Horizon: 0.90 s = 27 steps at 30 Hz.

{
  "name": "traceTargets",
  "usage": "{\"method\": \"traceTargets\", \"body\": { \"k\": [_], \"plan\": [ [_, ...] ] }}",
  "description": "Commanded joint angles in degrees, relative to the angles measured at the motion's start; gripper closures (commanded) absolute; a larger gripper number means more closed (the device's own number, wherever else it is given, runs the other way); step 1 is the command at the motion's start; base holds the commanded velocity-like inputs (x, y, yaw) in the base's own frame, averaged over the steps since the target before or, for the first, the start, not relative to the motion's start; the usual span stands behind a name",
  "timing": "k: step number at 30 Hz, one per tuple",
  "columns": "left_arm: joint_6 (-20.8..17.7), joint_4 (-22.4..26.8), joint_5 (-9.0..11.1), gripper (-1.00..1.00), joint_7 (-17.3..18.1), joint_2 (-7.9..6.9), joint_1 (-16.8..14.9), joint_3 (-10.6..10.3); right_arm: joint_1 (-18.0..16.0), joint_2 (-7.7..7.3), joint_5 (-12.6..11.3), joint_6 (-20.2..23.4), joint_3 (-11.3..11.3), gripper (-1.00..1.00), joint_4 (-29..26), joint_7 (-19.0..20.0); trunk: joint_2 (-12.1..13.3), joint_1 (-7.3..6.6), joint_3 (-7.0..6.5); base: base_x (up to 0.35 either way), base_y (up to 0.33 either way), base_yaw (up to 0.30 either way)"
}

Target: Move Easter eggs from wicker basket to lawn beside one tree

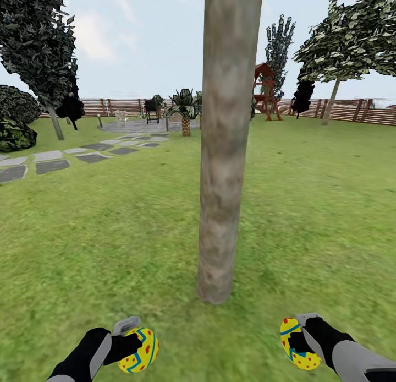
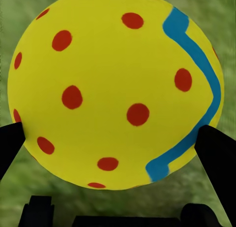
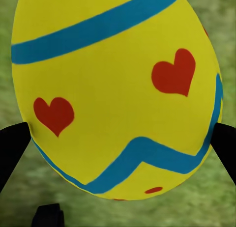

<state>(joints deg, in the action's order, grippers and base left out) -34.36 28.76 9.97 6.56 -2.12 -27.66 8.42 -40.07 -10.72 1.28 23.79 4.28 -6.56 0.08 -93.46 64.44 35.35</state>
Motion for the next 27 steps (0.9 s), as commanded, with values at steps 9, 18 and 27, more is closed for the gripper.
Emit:
{"method": "traceTargets", "body": {
  "k": [9,18,27],
  "plan": [
    [-0.62,1.33,-0.09,1.00,5.56,-10.84,-0.02,0.13,-0.01,-0.30,0.10,0.38,0.38,1.00,-0.12,0.01,-3.65,1.98,1.68,0.000,0.000,0.000],
    [-0.59,1.34,-0.30,1.00,14.96,-19.10,-0.02,-0.16,-0.01,-0.49,0.04,0.38,0.30,1.00,-0.12,0.01,-7.26,3.95,3.29,0.000,0.000,0.000],
    [-0.62,1.27,-0.34,1.00,14.87,-18.78,-0.02,-0.16,-0.01,-0.62,0.04,0.38,0.29,1.00,-0.15,0.01,-10.87,5.93,4.91,0.000,0.000,0.000]
  ]
}}
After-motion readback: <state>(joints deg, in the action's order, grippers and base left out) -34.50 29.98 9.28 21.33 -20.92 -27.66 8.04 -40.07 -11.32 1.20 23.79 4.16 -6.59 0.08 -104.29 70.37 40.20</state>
